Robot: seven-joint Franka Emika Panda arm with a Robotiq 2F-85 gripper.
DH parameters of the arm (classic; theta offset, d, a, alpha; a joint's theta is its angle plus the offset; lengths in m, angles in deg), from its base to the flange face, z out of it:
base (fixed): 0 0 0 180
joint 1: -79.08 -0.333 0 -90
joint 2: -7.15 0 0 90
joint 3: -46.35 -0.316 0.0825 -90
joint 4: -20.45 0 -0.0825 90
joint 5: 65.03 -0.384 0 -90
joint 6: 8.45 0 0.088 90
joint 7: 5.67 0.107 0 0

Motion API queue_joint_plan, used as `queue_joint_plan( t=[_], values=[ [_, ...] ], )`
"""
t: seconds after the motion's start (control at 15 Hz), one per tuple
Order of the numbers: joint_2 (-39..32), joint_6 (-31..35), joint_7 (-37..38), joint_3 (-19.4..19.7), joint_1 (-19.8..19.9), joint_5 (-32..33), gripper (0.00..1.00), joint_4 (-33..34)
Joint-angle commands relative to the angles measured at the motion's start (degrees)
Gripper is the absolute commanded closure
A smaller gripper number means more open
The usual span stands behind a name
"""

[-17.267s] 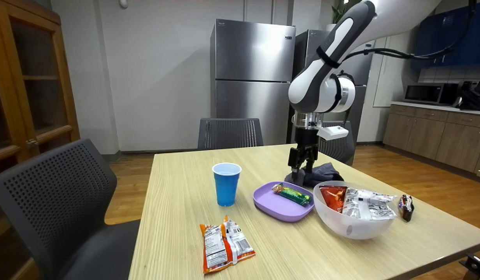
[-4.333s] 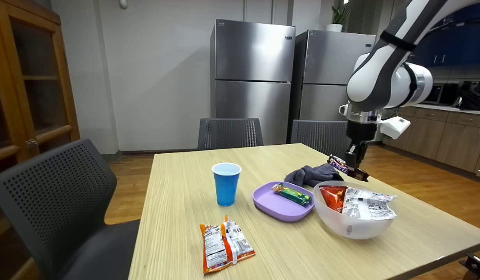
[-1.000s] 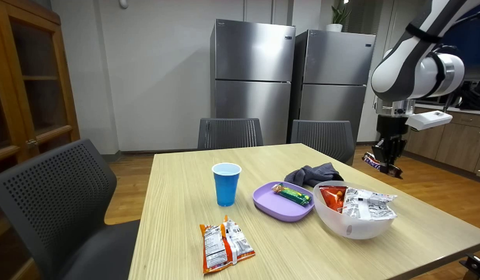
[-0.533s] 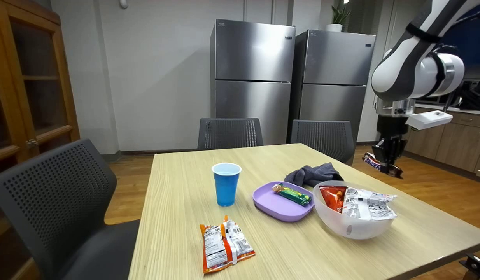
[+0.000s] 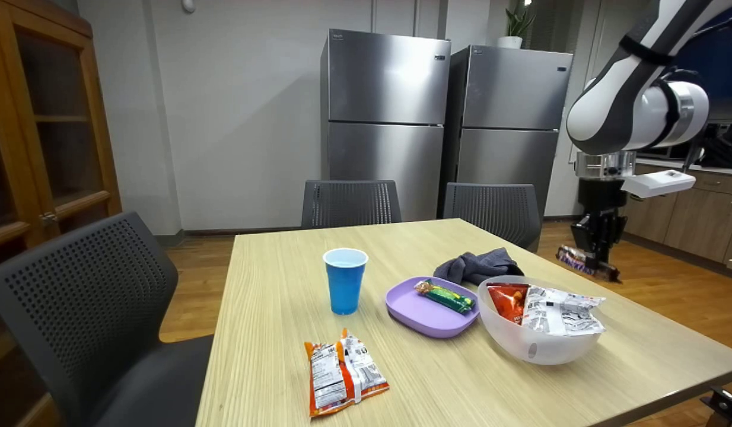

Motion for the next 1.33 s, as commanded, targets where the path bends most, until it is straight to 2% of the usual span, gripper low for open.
queue_joint_plan(
  t=[0.0, 0.33, 0.67, 0.73, 1.27],
  values=[
    [1.9, -3.7, 2.4, 0.1, 0.1, 0.9, 0.39, 0.2],
    [2.1, -4.5, 3.6, 0.1, 0.0, 0.7, 0.01, 0.3],
    [2.2, -4.8, 5.8, 0.5, -0.1, 1.2, 0.00, 0.4],
    [0.6, -2.7, 3.8, 0.0, 0.3, 0.1, 0.00, 0.3],
    [0.2, -2.7, 3.8, 0.0, 0.4, 0.1, 0.00, 0.3]
  ],
)
